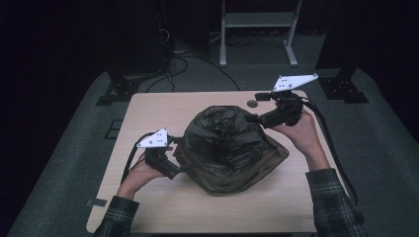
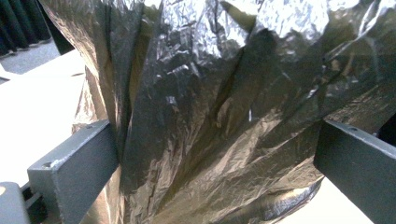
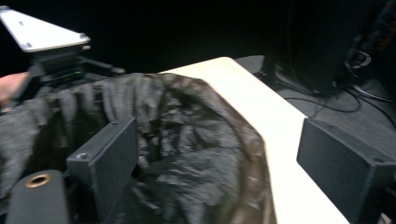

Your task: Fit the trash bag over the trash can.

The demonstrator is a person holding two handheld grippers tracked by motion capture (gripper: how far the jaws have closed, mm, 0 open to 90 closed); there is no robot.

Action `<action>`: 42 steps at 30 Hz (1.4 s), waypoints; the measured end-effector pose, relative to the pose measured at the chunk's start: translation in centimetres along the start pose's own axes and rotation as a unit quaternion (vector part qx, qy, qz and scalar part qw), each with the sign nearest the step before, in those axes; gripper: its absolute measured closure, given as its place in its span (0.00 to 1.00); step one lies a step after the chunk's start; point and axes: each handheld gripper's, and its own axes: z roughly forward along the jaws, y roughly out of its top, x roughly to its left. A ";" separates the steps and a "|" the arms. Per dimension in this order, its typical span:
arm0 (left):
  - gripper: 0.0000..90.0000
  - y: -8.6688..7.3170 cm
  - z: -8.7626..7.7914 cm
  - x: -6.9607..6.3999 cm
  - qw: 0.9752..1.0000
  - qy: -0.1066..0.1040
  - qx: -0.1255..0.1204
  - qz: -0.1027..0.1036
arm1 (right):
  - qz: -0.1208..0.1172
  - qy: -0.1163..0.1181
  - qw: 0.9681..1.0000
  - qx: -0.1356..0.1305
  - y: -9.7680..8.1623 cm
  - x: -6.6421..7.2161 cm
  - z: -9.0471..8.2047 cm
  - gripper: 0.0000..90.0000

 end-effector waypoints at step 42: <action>0.00 -0.2 0.4 0.1 1.000 -0.009 0.015 -0.004 | -0.099 0.085 0.940 0.316 -0.7 4.5 6.5 0.12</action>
